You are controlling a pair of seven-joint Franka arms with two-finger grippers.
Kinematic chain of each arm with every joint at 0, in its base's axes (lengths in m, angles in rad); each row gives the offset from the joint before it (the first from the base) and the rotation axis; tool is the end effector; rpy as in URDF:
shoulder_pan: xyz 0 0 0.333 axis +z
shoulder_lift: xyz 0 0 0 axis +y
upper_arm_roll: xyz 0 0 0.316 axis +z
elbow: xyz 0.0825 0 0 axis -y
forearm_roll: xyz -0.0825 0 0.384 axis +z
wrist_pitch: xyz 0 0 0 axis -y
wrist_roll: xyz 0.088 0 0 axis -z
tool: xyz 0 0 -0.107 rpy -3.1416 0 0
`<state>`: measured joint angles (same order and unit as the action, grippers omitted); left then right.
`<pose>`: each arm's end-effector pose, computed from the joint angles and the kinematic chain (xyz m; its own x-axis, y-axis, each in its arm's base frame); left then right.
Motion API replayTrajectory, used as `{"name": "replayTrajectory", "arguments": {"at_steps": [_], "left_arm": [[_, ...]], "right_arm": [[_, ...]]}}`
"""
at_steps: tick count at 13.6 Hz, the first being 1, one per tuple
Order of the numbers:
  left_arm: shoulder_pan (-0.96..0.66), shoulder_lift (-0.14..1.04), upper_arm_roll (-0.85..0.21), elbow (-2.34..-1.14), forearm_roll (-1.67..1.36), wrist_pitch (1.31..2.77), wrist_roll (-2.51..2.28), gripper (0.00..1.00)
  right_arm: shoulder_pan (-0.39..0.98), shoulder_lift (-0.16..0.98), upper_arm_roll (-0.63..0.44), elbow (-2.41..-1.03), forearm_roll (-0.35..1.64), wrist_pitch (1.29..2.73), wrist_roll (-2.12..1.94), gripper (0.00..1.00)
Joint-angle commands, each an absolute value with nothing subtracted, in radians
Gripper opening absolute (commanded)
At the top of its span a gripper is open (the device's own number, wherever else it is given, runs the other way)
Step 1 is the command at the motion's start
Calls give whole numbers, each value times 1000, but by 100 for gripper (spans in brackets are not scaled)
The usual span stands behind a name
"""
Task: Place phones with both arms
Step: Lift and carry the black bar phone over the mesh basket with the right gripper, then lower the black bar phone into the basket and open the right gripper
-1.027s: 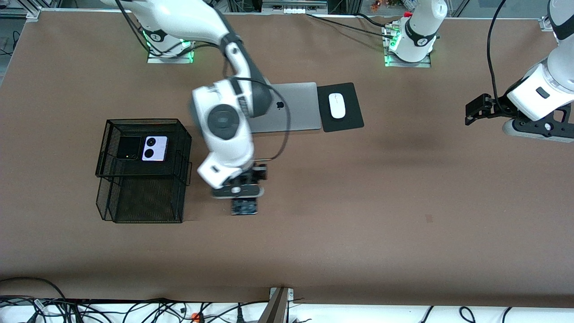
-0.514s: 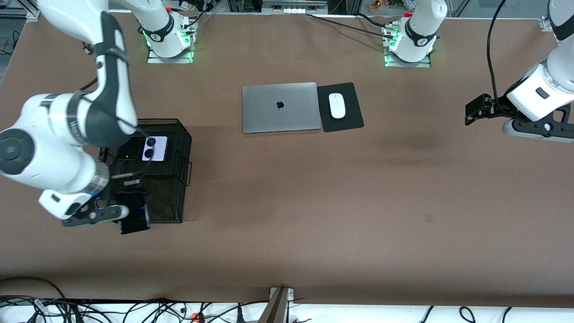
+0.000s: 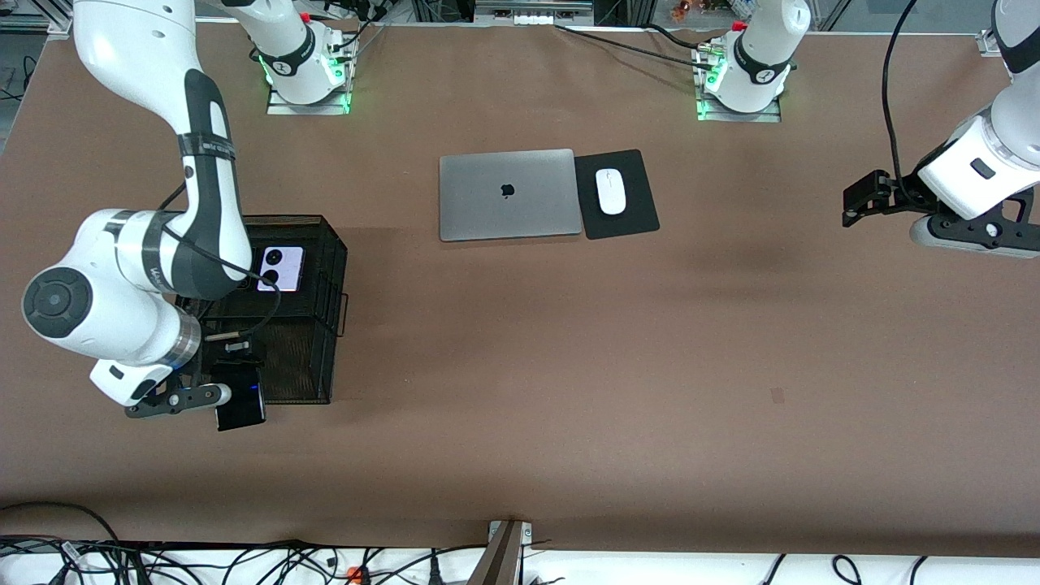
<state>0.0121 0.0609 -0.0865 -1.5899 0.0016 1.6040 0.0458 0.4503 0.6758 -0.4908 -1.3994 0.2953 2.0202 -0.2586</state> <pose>0.5723 -0.0411 0.5841 0.9917 -0.1200 -0.0463 -0.1198 -0.9928 0.0058 0.7194 0.0606 0.3430 0.9820 0.1880 0.0174 0.1873 -0.9816 0.0366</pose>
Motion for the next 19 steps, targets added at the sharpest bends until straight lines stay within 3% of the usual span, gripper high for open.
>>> {"name": "replayTrajectory", "arguments": {"at_steps": [1,12,19], "left_arm": [[14,54,-83,-1591,-20,1594,61,100],[15,60,-83,-1591,-12,1595,61,100],[15,60,-83,-1591,-11,1594,61,100]], "right_arm": [[448,667,-489,-1474,296,2078,-259,10],[453,704,-485,-1546,334,2074,-173,16],[431,698,-488,-1548,339,1979,-173,18]]}}
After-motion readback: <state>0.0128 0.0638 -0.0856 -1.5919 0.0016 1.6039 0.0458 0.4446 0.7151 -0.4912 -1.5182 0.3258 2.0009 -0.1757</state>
